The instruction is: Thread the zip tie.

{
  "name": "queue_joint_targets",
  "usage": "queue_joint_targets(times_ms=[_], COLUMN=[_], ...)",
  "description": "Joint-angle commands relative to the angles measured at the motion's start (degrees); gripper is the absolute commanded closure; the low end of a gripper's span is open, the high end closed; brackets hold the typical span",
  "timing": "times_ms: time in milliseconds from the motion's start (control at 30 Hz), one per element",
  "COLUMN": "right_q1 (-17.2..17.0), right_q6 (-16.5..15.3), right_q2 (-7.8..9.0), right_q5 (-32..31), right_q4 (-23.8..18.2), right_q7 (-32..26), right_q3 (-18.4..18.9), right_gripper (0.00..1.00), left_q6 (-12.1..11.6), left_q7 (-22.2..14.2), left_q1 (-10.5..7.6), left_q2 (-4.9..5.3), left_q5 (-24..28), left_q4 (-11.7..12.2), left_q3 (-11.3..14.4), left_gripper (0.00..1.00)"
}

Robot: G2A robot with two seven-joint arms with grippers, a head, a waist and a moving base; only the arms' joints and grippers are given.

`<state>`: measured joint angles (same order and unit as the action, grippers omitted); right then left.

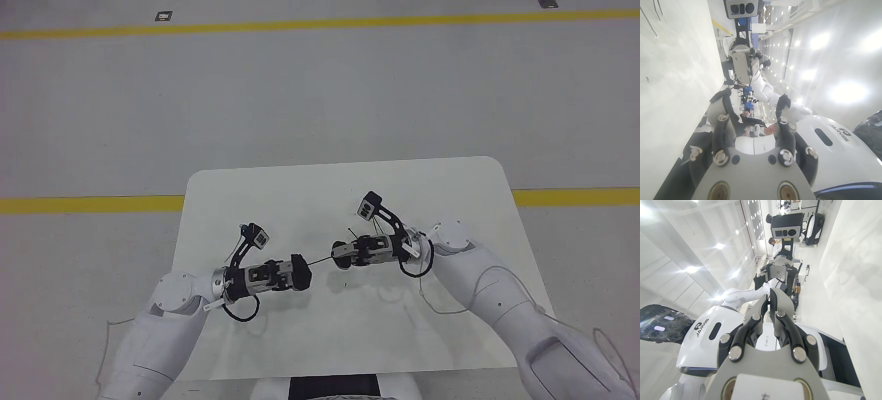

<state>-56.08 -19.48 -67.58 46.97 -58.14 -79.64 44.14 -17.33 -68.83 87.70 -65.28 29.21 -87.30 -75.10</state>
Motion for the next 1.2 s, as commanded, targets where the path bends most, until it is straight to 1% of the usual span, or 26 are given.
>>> queue_joint_targets(times_ms=[0,200,300,333,633,700,733,833,1000,1033,1067,1100,1133,1167], right_q1=[-0.21,-0.40,-0.43,-0.51,-0.52,-1.23,-1.59,-2.51,-3.67,-3.82,-4.03,-4.17,-4.32,-4.50], right_q6=[0.00,0.00,0.00,0.00,0.00,0.30,0.49,0.99,0.80,0.67,0.48,0.38,0.25,0.22], right_q2=[-0.12,-0.82,-1.21,-1.33,-1.51,-1.50,-1.44,-1.17,-0.87,-0.83,-0.77,-0.74,-0.71,-0.67], right_q5=[-0.10,-0.52,-0.46,-0.26,0.03,-0.89,-1.17,-2.41,-3.47,-3.76,-4.06,-4.20,-4.26,-4.35], right_q4=[-0.10,-0.01,0.38,0.71,1.23,-0.21,-0.74,-2.12,-3.39,-3.60,-3.86,-4.06,-4.25,-4.42], right_q7=[0.00,0.00,0.00,0.00,0.00,2.29,3.00,4.72,5.77,5.98,6.22,6.29,6.29,6.27], right_q3=[0.25,0.38,0.51,0.56,0.54,0.67,0.88,1.66,2.90,3.09,3.36,3.57,3.77,4.00], right_gripper=[1.00,1.00,1.00,1.00,1.00,1.00,1.00,1.00,1.00,1.00,1.00,1.00,1.00,1.00], left_q6=[0.00,0.00,-0.13,-0.58,-0.58,-0.16,-0.07,-0.54,-0.54,-0.61,-0.70,-0.87,-1.02,-1.09], left_q7=[-0.19,0.63,1.64,2.08,2.08,5.56,6.70,8.77,10.26,10.32,10.45,10.75,10.96,11.01], left_q1=[-0.08,-1.07,-1.58,-1.70,-1.70,-1.64,-1.54,-1.39,-1.32,-1.31,-1.29,-1.23,-1.16,-1.12], left_q2=[0.06,0.07,0.05,0.04,0.04,-0.02,-0.05,-0.04,0.15,0.20,0.26,0.29,0.32,0.39], left_q5=[0.13,0.44,0.58,0.78,0.78,-0.19,-0.18,0.65,1.59,1.69,1.83,2.08,2.22,2.26], left_q4=[-0.37,-0.46,-0.29,-0.34,-0.34,-0.59,-0.73,-0.93,-0.95,-0.96,-0.98,-0.97,-0.98,-1.00], left_q3=[0.62,3.08,4.07,4.11,4.11,4.61,4.82,5.06,4.95,4.95,4.94,4.88,4.85,4.86], left_gripper=[0.00,0.00,0.00,0.00,0.00,0.00,0.00,0.00,0.00,0.02,0.11,0.27,0.50,0.52])
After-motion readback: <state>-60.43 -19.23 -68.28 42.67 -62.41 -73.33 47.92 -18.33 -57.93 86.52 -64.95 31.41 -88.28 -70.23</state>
